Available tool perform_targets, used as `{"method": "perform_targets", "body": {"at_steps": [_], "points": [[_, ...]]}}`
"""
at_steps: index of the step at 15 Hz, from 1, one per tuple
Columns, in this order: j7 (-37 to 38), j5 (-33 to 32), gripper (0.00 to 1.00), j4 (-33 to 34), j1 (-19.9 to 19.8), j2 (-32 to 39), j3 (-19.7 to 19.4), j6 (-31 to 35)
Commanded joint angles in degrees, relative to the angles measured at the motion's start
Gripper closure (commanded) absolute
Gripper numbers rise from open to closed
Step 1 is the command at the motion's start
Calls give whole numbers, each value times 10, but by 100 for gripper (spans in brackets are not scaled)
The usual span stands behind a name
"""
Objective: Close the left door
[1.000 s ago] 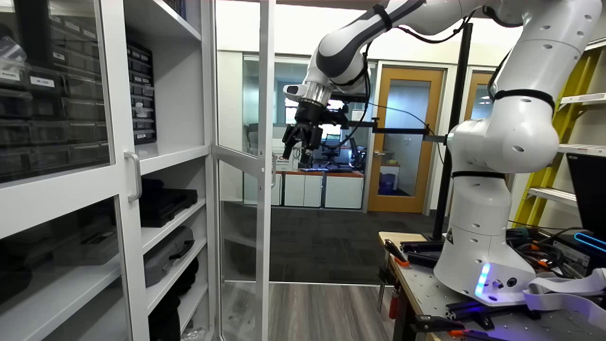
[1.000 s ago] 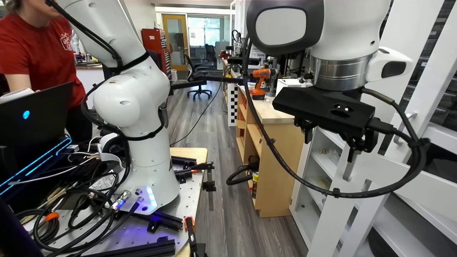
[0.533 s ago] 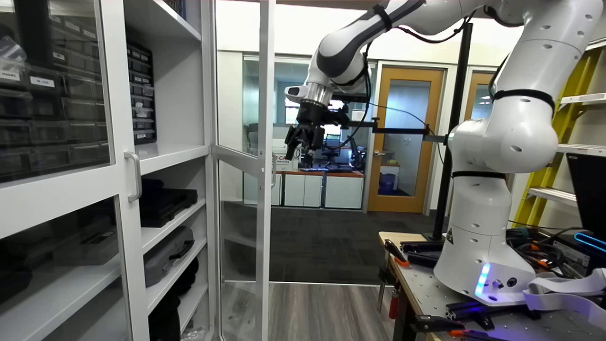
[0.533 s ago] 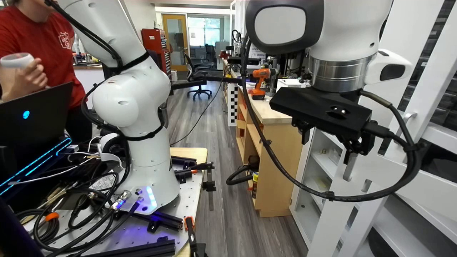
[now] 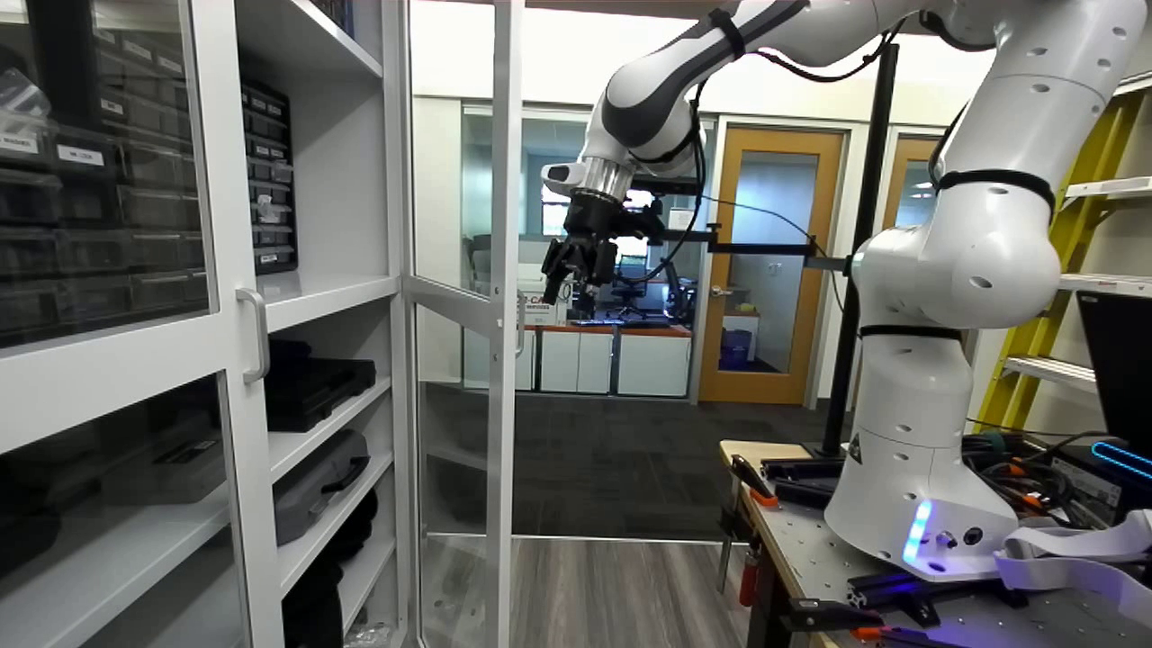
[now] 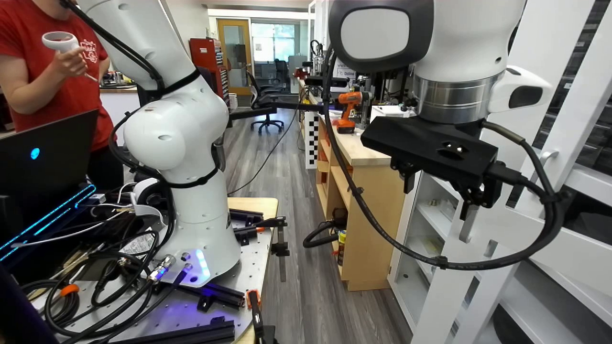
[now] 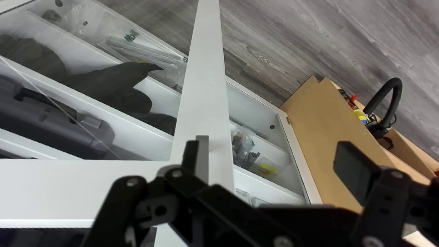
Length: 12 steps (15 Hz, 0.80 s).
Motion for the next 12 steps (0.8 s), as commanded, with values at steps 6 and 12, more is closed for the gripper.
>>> {"method": "perform_targets", "body": {"at_steps": [6, 12], "points": [[-1, -4, 0, -12, -17, -17, 13, 29], [-140, 104, 0, 80, 17, 128, -59, 104]]}}
